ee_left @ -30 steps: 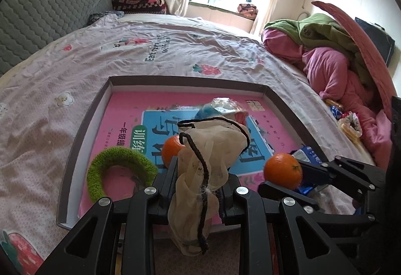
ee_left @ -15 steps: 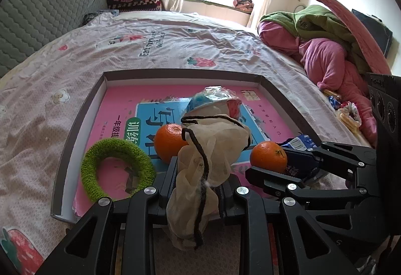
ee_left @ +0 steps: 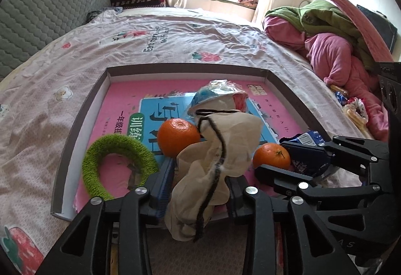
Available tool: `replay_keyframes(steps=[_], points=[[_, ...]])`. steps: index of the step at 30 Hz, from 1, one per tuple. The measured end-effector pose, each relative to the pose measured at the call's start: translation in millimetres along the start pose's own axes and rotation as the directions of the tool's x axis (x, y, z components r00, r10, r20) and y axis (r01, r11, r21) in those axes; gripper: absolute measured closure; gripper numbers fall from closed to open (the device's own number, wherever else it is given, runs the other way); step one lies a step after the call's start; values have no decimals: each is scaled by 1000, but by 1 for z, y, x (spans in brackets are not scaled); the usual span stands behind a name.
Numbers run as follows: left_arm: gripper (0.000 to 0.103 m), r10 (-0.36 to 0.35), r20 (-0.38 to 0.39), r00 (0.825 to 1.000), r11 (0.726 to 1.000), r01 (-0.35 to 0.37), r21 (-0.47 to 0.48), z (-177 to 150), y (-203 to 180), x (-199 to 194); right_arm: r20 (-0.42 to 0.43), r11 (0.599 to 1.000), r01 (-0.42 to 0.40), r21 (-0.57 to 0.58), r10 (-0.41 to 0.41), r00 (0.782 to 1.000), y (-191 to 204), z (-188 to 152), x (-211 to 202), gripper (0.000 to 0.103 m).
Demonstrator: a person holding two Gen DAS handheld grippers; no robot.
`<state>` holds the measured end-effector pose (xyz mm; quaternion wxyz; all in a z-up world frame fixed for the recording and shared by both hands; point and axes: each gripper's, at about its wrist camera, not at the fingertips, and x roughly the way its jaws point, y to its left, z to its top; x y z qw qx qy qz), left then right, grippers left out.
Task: Organize objects
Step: 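Open the right tool to release the orange while the left tool releases the mesh bag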
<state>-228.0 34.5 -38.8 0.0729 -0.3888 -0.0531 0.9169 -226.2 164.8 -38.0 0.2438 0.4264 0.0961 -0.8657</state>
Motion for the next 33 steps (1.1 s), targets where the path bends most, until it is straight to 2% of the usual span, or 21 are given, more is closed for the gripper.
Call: replay_keyframes(steps=[16,30,33], points=[[42,24,-9,1000,1000,-24,18,-7,1,-13,33,1000,12,26,-13,999,-7,1,-20,61],[39,44,-1,999,999,-44,-9,-13,9,-29,73,999,11,30,-13,997,-5,0,-36,61],[39,43,1,999,999,-43,-17,-13,9,-33,79,999,11,37,-14,997,-5,-1,-37,57]])
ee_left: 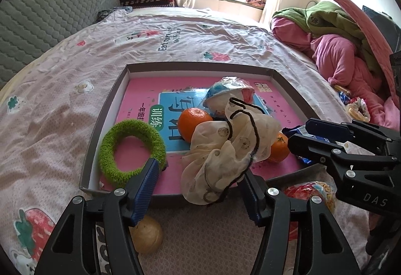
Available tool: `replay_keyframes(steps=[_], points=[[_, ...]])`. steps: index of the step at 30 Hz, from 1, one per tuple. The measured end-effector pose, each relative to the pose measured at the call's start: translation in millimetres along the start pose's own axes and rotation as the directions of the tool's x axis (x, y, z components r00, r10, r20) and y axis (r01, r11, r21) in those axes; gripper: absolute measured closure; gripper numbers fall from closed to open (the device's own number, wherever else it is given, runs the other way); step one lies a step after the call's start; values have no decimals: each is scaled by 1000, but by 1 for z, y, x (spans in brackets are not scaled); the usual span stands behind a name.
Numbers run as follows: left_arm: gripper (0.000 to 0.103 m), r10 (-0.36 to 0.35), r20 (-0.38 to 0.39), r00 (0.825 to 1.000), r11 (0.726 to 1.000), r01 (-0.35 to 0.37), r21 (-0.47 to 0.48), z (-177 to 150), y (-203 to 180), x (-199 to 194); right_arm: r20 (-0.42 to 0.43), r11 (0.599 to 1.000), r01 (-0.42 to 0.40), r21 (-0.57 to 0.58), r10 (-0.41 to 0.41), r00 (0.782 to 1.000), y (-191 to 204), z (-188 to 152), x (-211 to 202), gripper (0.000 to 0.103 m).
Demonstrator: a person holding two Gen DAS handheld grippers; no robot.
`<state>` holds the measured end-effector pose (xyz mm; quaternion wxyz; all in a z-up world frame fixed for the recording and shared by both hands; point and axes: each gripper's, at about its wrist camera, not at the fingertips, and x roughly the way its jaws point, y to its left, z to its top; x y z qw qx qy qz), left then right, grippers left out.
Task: Organize objects
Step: 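Open the right tool to release the orange while the left tool releases the mesh bag, then withdraw both open tools up and away from the box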
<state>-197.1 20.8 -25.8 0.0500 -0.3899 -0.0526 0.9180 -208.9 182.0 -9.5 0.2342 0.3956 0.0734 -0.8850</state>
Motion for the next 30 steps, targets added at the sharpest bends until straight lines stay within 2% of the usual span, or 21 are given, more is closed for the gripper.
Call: replay_keyframes(steps=[16,21,25,30], points=[[36,2,22,1000,1000,-2,15,0,-9,-21,46,1000,3,30,-5,999,-3,-7,-15,48],[36,-6,32,999,1000,5,15,0,-10,-32,81,999,4,44,-8,997,-5,-9,-26,47],[36,-6,52,999,1000,5,8,0,-6,-44,121,999,-8,38,3,993,-3,-10,-37,41],[36,5,72,997,1000,-5,-10,0,6,-60,163,1000,-18,19,14,986,4,-12,-49,40]])
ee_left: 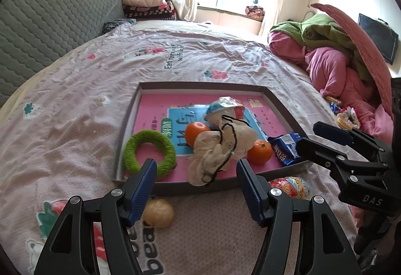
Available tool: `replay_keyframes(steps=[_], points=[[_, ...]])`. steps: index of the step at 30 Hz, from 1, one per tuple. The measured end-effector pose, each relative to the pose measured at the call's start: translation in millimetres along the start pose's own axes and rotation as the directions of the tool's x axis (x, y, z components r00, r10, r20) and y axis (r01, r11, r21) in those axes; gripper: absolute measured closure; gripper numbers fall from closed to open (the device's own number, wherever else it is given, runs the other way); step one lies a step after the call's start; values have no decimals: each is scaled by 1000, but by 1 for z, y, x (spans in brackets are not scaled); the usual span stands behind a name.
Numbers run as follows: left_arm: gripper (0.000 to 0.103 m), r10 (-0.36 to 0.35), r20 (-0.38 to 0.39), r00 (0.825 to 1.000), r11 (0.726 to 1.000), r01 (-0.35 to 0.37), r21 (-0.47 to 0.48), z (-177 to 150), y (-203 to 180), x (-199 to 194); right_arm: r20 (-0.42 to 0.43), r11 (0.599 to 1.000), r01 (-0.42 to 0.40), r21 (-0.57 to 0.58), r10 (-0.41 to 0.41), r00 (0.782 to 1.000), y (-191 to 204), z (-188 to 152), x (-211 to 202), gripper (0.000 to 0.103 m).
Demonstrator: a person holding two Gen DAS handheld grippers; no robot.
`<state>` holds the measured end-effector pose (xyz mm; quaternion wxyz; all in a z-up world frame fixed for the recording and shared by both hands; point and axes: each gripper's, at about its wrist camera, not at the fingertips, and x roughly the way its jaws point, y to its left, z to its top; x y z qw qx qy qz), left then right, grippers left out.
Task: Organize objects
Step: 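Withdraw both open tools up and away from the box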
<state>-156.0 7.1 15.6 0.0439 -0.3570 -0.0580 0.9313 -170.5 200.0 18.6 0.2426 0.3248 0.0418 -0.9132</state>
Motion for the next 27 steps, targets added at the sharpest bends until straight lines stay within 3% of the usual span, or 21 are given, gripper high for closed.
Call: replay_keyframes(steps=[13,20,27], points=[[35,85,51,995,995,-82,-54,-1,39,-44,87,999,-19,-28,21,996,18,-8,-30,35],[35,94,61,994,995,-91,-42,-6,40,-57,118,1000,-25,2,25,993,17,-15,-41,34],[35,83,76,994,996,-81,-37,-7,35,-71,115,998,25,-58,-18,993,33,-31,-44,34]])
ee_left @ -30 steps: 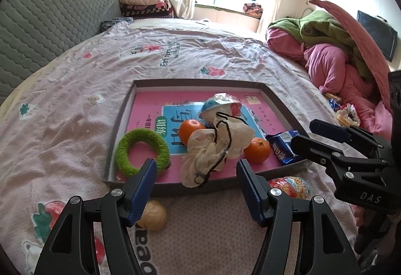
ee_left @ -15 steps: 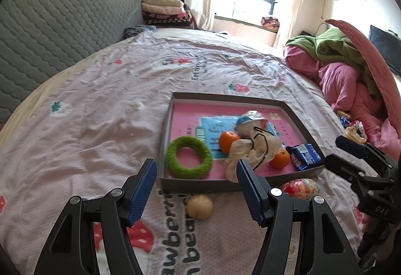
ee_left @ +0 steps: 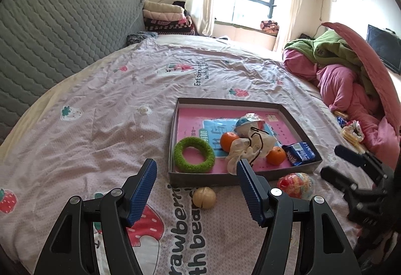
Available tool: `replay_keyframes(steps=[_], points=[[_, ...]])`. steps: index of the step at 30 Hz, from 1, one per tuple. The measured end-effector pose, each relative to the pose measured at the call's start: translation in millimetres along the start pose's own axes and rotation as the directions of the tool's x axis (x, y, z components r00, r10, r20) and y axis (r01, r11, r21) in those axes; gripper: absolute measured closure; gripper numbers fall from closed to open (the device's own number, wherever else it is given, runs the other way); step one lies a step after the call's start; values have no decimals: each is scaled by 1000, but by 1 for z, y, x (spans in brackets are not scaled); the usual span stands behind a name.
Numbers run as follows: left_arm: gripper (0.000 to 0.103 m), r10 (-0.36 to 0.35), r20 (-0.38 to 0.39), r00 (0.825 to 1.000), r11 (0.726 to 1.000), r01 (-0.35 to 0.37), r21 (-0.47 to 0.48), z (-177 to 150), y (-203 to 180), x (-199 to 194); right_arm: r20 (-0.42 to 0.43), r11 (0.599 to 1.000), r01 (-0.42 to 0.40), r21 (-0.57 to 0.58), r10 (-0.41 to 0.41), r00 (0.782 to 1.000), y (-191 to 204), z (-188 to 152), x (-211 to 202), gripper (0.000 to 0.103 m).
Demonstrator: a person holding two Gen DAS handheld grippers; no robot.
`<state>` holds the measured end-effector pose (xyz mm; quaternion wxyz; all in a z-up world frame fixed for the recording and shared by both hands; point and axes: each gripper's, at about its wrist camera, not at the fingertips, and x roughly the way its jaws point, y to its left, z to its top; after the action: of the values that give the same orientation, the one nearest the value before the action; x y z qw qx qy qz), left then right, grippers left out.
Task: Organize objects
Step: 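Withdraw both open tools up and away from the box, then move the right tool to the blue-wrapped toy egg while the left tool approaches the beige ball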
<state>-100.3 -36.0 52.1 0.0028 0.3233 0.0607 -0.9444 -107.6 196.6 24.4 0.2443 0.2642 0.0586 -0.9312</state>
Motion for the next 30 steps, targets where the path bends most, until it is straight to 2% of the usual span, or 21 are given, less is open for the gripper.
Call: replay_keyframes(steps=[8,21,30], points=[[35,-5,-23,1000,1000,6,26,-15,-10,1,-20,999,18,-36,-19,1000,11,-19,-4,34],[35,1,-108,994,997,7,73,-46,-17,19,-61,999,25,22,-23,998,2,-31,0,34],[35,2,-132,991,998,7,69,-54,-14,30,-94,998,28,65,-22,995,-5,-37,7,34]])
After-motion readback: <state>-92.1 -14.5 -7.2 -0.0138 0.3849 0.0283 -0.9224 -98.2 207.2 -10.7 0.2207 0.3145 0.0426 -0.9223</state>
